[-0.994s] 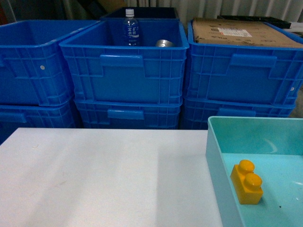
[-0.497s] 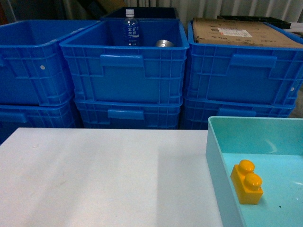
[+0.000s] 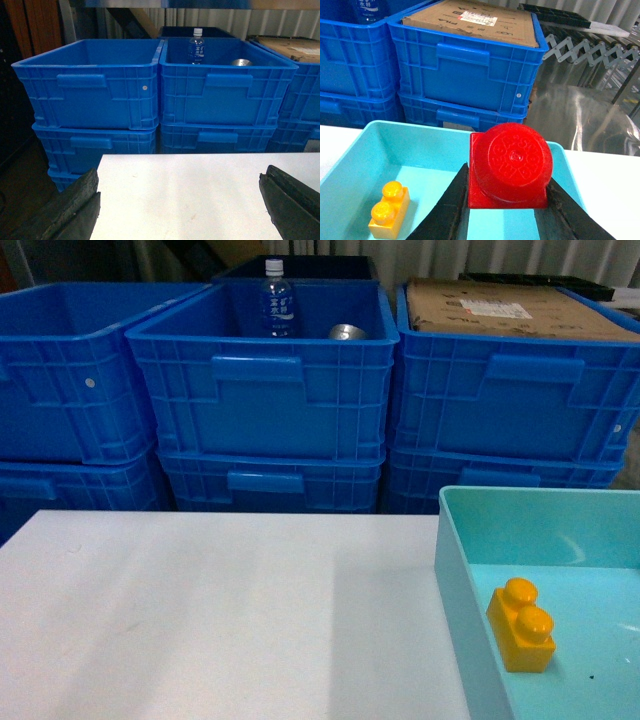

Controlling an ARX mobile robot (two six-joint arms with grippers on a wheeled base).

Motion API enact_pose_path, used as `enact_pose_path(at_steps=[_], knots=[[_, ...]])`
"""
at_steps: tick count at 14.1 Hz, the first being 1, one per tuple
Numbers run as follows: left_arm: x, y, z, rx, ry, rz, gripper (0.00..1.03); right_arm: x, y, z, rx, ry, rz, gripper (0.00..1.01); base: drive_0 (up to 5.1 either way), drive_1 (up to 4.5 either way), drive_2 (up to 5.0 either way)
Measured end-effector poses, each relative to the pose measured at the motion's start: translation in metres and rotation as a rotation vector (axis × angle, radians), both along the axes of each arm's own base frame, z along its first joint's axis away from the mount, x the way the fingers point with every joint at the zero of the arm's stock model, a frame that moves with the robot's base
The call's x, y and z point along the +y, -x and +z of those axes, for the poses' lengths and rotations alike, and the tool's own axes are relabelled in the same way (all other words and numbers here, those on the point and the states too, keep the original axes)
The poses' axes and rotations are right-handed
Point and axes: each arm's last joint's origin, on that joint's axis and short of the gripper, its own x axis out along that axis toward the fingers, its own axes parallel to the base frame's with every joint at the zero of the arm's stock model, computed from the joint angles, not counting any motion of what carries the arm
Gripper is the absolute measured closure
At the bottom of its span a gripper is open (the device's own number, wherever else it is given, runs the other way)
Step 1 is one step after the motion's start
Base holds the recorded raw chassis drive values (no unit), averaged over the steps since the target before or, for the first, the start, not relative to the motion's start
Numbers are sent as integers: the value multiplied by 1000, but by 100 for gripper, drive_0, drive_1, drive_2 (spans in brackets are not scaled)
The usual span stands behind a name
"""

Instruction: Pick red block from blue box to shelf

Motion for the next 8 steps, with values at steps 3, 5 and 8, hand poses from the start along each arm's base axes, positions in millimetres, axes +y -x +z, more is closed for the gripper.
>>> enact_pose_path(at_steps=[3, 5, 8], knots=[[0, 0, 0, 0, 0, 0, 5, 0, 20, 3, -16, -1, 5, 72, 0, 0, 0], [0, 0, 0, 0, 0, 0, 5, 2, 33, 0, -13, -6, 23, 72, 0, 0, 0], [0, 0, 0, 0, 0, 0, 5, 5, 53, -11, 20, -19, 36, 72, 0, 0, 0]])
